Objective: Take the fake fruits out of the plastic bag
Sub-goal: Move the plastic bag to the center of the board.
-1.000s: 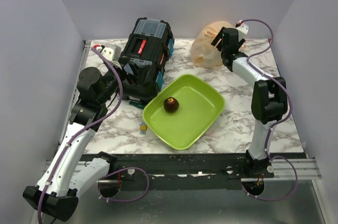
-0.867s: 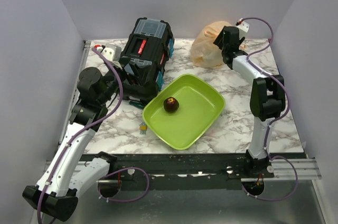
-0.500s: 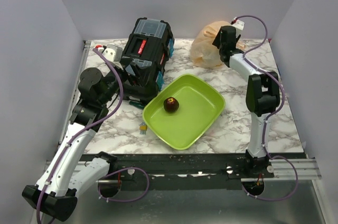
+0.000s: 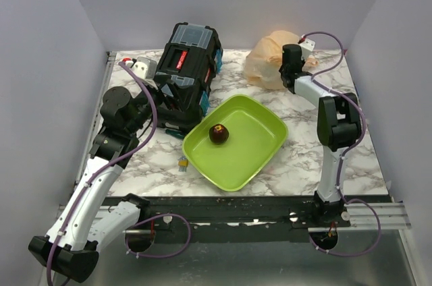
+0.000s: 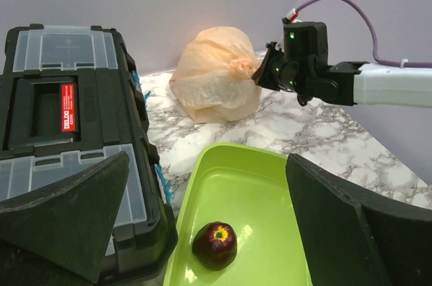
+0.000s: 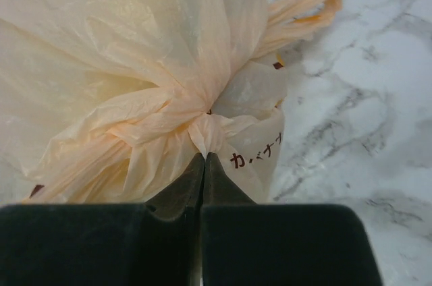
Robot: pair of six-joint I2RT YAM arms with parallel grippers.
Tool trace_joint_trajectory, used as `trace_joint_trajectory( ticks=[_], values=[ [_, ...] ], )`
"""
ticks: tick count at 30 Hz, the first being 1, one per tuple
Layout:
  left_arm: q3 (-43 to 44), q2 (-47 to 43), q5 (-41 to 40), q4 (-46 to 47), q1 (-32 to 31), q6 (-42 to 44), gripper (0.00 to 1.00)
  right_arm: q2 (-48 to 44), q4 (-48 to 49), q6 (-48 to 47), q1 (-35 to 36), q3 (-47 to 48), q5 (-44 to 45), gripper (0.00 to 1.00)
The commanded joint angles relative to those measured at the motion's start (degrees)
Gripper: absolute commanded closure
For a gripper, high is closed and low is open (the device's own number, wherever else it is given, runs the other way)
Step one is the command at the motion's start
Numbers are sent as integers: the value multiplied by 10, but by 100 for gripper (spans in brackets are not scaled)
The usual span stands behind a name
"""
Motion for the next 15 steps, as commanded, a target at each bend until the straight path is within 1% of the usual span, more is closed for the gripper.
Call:
trace_joint_trajectory(
  ticks=[1, 6, 8, 11, 15],
  values=[
    [-6, 0, 18, 14, -5, -13, 1, -82, -21, 43, -5, -69, 82, 99],
    [-3, 6, 31, 15, -7, -21, 1, -185, -47, 73, -5, -181, 161, 99],
    [-2, 11, 35, 14, -9, -24, 1, -239, -80, 101, -5, -228, 193, 99],
    [1, 19, 43, 11, -11, -31, 1, -314, -108, 125, -6, -301, 208, 99],
    [5, 24, 53, 8, -15, -43, 1, -418, -197, 204, -6, -383, 204, 99]
  ],
)
